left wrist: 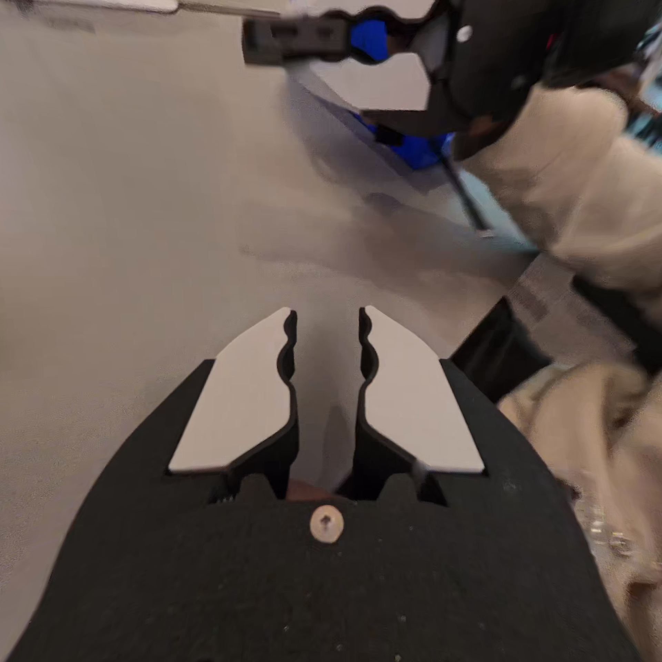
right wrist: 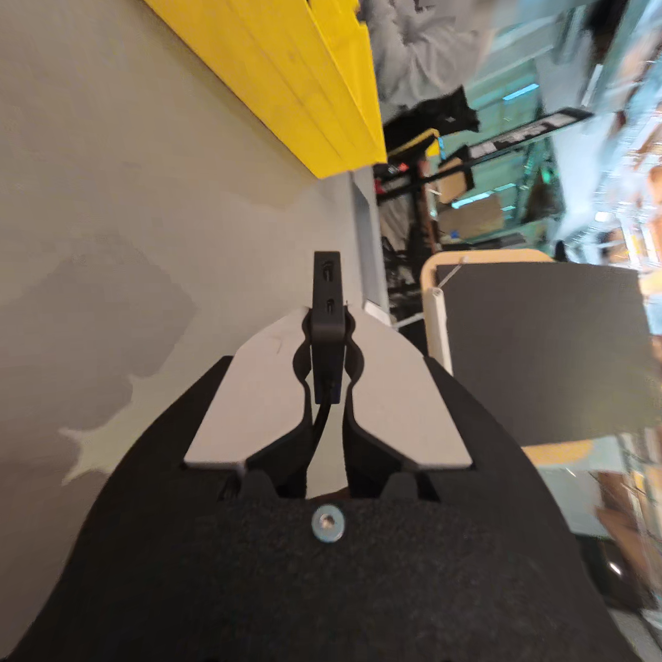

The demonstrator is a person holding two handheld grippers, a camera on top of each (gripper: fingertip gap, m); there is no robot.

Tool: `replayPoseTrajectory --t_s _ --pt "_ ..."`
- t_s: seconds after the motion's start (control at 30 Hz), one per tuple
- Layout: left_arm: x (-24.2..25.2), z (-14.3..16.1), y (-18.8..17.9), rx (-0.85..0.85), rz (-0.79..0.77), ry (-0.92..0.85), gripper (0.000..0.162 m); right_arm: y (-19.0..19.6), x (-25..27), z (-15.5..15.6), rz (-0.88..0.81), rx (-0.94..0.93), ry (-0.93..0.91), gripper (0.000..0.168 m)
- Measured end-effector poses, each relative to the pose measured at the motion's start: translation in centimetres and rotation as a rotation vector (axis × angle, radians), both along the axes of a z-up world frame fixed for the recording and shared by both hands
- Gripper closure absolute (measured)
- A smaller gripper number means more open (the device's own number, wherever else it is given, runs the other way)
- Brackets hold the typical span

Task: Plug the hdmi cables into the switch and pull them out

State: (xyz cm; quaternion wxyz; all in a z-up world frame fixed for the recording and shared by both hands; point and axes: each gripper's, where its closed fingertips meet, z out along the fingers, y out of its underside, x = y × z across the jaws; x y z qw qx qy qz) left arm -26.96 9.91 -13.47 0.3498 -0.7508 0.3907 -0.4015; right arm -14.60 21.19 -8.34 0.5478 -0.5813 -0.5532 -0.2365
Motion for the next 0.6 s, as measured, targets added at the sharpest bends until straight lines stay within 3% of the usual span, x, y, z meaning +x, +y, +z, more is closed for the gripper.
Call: replayPoseTrajectory --t_s 0.1,0.2,0.27,0.33,0.6 --pt "-1.4 -0.1 -1.8 -0.113 0.05 -0.082 0.123 4.2 0.4 -0.2 -0.054 0.172 0.04 0.154" --pt "-3.1 -0.2 -1.3 -0.053 0.136 -0.066 0.121 6.5 0.1 -1.4 -0.088 0.261 0.199 0.154" --pt "-4.1 -0.7 -0.7 -0.016 0.18 -0.028 0.117 6.8 -0.4 -1.9 -0.066 0.292 0.212 0.154" --pt "-4.7 -1.0 -0.2 -0.025 0.204 -0.01 0.112 6.1 -0.7 -0.3 -0.032 0.371 0.24 0.154" --pt "-5.6 -1.4 1.8 -0.013 0.253 0.029 0.109 6.1 -0.5 -1.4 -0.032 0.322 0.223 0.155"
